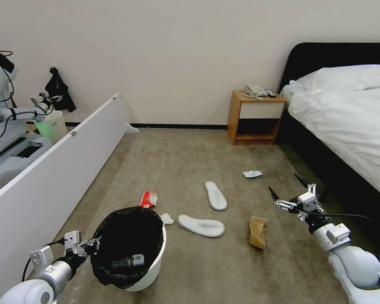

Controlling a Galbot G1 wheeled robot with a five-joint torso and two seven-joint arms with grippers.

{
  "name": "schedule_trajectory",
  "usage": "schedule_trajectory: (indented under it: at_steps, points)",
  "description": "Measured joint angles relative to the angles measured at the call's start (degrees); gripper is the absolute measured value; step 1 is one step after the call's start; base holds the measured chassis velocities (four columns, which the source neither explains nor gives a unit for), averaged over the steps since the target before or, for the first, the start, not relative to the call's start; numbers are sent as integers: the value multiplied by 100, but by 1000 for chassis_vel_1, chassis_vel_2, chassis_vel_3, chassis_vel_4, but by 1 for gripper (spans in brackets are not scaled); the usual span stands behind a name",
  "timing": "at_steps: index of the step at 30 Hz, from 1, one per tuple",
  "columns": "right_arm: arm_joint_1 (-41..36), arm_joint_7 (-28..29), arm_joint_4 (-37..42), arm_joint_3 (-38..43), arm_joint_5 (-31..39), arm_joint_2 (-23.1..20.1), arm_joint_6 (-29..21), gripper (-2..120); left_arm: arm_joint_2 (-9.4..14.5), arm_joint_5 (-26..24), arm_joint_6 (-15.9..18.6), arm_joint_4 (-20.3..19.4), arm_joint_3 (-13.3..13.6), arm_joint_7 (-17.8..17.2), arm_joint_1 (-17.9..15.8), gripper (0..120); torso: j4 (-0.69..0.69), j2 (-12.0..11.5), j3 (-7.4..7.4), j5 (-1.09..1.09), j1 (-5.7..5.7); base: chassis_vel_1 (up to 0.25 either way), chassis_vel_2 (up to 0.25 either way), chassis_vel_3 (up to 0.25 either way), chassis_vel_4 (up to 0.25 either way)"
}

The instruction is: Pick up the trash bin, then pick up the garbage from the floor and place it into the trash bin.

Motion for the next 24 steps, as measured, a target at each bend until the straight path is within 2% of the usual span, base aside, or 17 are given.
schedule_trajectory:
  at_steps: [24]
  points:
    - [53, -46, -49, -32, 15, 8, 16, 100, 41, -14, 2, 36, -33, 4, -13, 4, -1, 0, 0, 0, 0, -62, 60, 61, -57]
